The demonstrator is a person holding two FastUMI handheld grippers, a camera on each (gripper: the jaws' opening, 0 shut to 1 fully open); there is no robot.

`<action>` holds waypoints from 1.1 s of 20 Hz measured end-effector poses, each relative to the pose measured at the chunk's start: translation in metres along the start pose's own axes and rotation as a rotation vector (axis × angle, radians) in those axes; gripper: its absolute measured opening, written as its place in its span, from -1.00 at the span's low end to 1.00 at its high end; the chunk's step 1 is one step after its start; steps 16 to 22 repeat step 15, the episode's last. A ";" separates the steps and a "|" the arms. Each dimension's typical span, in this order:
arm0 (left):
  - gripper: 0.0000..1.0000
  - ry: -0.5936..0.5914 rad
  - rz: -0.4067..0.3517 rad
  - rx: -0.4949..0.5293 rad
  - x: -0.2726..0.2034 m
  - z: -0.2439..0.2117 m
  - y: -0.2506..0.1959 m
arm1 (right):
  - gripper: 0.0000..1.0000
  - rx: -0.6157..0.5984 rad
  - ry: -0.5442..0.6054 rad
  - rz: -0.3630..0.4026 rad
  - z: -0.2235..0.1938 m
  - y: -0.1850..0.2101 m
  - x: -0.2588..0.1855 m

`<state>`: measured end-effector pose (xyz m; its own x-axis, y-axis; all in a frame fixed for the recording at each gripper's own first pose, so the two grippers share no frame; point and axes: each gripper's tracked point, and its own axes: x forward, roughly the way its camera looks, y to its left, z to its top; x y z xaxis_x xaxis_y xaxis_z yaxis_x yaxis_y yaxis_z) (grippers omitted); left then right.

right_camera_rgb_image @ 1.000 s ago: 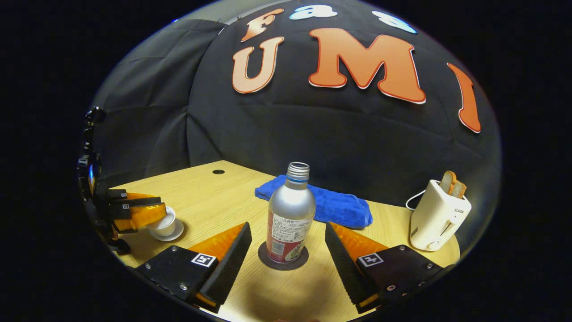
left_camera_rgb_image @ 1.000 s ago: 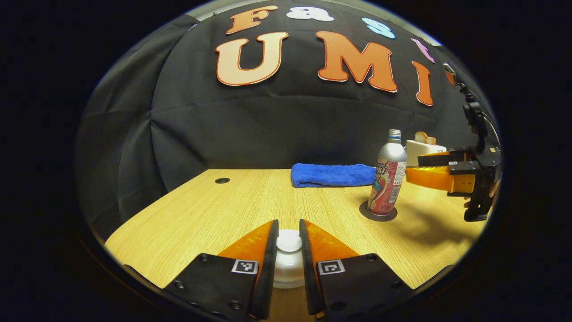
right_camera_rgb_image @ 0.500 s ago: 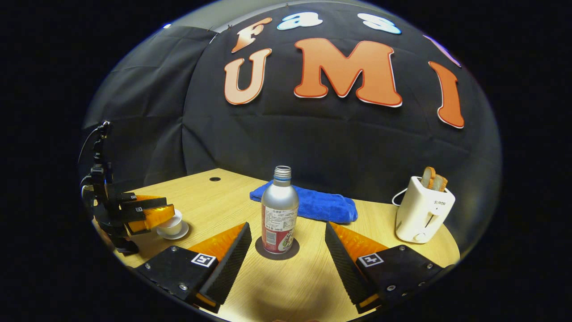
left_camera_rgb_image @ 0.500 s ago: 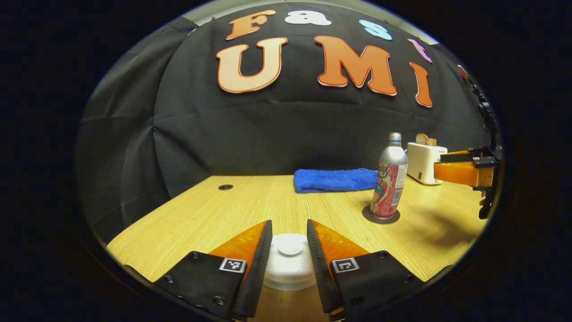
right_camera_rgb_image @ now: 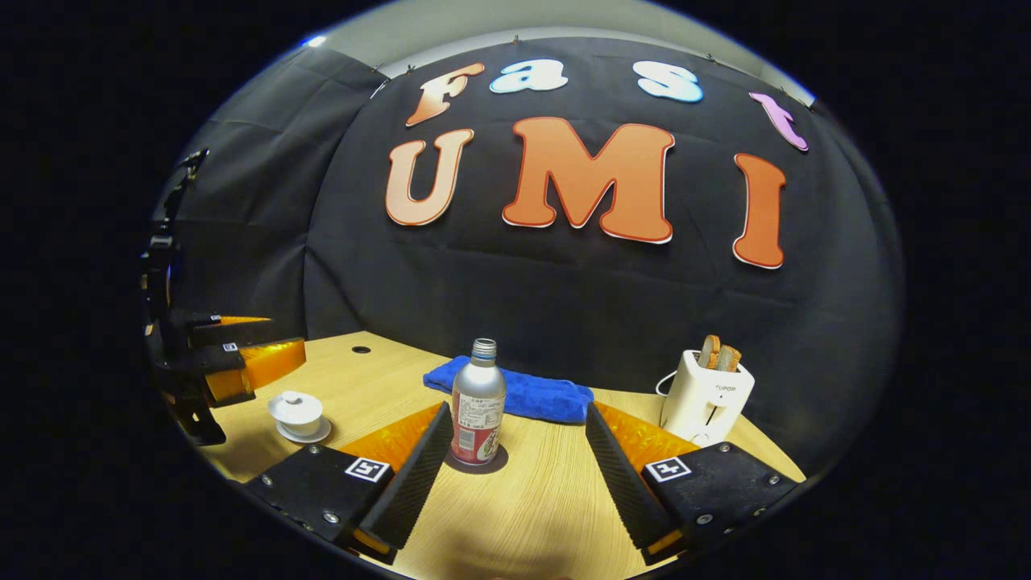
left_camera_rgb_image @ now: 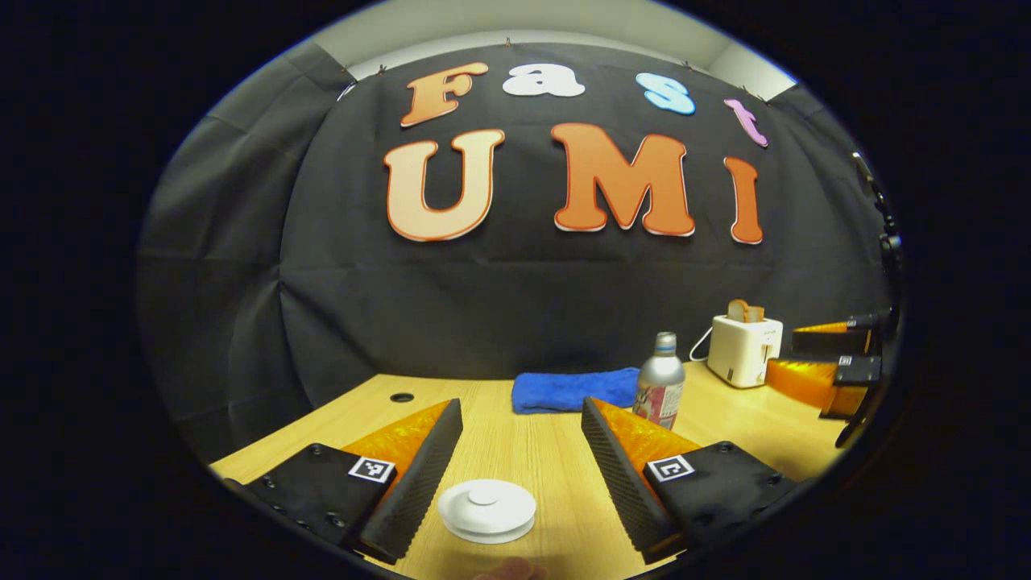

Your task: Open the teacup lid with one hand, grasp the water bottle and pour water into the teacup with the other hand; after pouring, place the water bottle on the coaster and then close the teacup lid.

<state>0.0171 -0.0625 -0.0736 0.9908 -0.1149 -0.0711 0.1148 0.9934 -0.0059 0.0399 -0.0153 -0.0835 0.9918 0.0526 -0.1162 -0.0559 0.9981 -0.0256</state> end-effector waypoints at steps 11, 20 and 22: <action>1.00 -0.105 0.004 -0.027 -0.039 0.058 -0.025 | 0.98 -0.014 -0.138 -0.051 0.057 -0.010 -0.050; 0.87 -0.118 0.011 -0.020 -0.047 0.063 -0.024 | 1.00 0.001 -0.162 -0.069 0.065 -0.016 -0.059; 0.87 -0.118 0.011 -0.020 -0.047 0.063 -0.024 | 1.00 0.001 -0.162 -0.069 0.065 -0.016 -0.059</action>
